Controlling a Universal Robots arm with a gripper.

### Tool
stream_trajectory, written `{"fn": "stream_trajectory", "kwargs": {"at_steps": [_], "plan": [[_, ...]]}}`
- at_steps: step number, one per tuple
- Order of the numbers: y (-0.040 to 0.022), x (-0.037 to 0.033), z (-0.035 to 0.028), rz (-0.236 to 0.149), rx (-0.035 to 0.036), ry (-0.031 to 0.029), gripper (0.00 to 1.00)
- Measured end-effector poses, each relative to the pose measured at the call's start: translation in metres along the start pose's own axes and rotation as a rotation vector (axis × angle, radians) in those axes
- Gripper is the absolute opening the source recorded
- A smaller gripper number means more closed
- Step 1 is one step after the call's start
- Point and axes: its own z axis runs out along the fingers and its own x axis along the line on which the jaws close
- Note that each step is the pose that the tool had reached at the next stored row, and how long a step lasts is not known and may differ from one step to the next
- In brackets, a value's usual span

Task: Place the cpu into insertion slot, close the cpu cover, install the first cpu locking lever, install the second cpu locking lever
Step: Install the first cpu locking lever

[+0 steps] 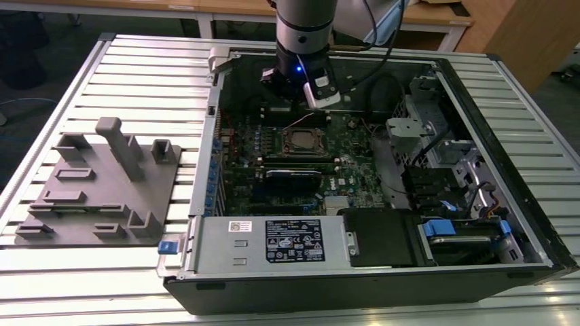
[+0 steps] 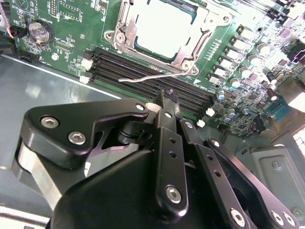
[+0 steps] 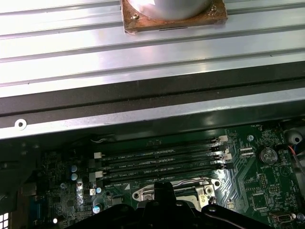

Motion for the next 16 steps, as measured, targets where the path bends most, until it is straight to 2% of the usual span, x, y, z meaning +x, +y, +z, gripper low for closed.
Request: {"fn": "stream_trajectory", "kwargs": {"at_steps": [16], "plan": [[-0.0003, -0.0003, 0.0016, 0.0, -0.0002, -0.0001, 0.11]]}}
